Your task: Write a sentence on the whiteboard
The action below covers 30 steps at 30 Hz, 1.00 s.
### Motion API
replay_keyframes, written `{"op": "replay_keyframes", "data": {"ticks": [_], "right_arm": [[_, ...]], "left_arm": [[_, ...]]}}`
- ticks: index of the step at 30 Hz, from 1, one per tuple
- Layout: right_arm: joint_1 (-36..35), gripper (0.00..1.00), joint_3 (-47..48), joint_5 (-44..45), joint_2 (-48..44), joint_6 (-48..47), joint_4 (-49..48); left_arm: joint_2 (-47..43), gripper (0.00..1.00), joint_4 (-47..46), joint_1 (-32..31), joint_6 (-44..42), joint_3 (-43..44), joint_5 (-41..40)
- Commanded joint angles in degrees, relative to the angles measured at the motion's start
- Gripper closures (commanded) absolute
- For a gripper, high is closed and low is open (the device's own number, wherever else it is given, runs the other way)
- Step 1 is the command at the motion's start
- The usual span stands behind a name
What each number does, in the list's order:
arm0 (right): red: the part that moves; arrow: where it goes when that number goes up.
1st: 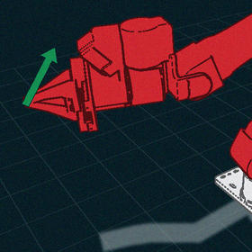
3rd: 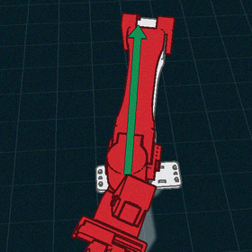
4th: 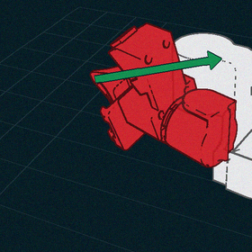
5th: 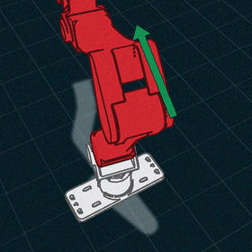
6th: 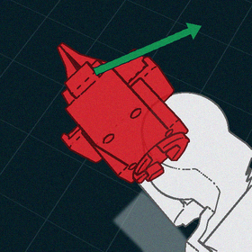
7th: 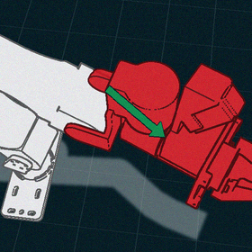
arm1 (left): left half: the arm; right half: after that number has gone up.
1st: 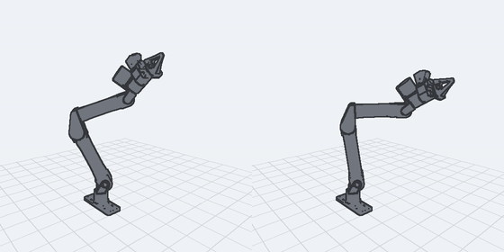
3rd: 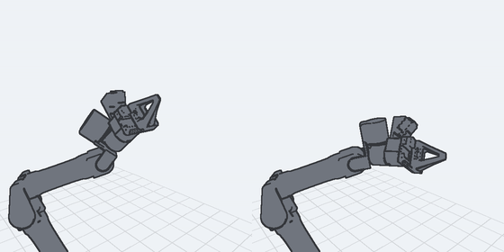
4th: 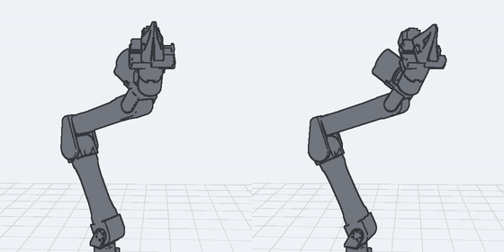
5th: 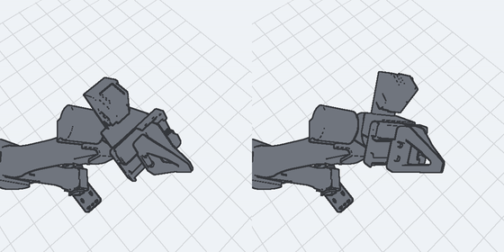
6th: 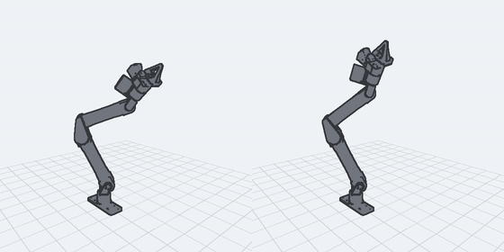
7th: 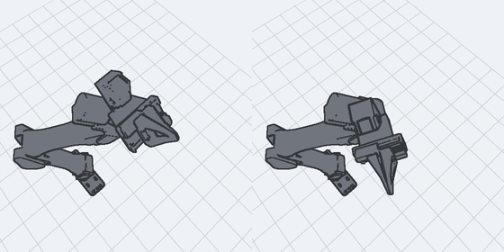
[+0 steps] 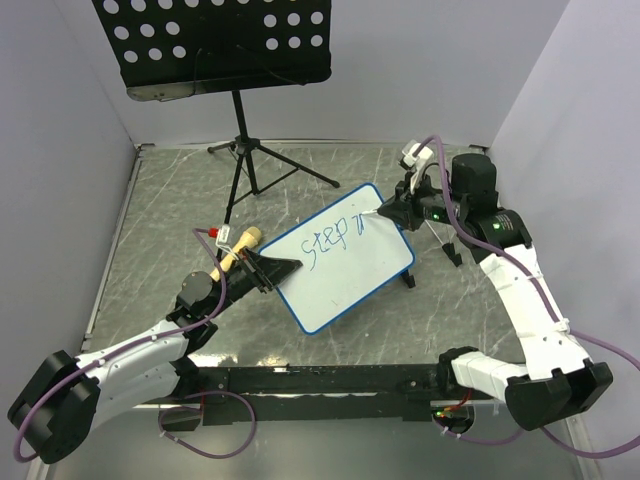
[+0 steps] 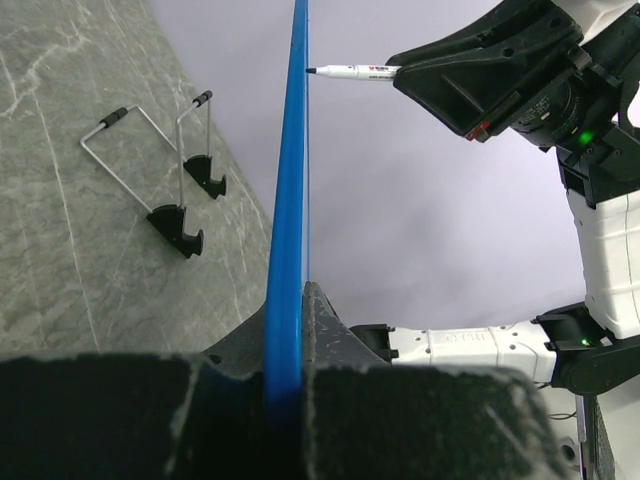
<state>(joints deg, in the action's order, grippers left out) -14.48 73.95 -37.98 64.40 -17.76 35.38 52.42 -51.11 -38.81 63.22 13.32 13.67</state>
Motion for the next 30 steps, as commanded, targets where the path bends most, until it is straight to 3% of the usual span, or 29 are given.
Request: {"op": "replay_keyframes", "data": {"ticks": [1,19,30], "right_arm": [[0.1,1.0,1.5,3.9,-0.1,0.3,-2.4],[0.4,1.0,-7.3,3.0,-7.4,-2.5,2.5],[0.5,1.0,-0.8,1.3,-3.1,-0.3,-0.1]], "left_arm": [[-2.8,0.99,-10.2,0.0,1.9,0.9,1.2],[-2.4,0.99,-11.0,0.1,2.0,0.4,1.4],[-2.4,0.99,-11.0,0.1,2.2,0.4,1.6]]}}
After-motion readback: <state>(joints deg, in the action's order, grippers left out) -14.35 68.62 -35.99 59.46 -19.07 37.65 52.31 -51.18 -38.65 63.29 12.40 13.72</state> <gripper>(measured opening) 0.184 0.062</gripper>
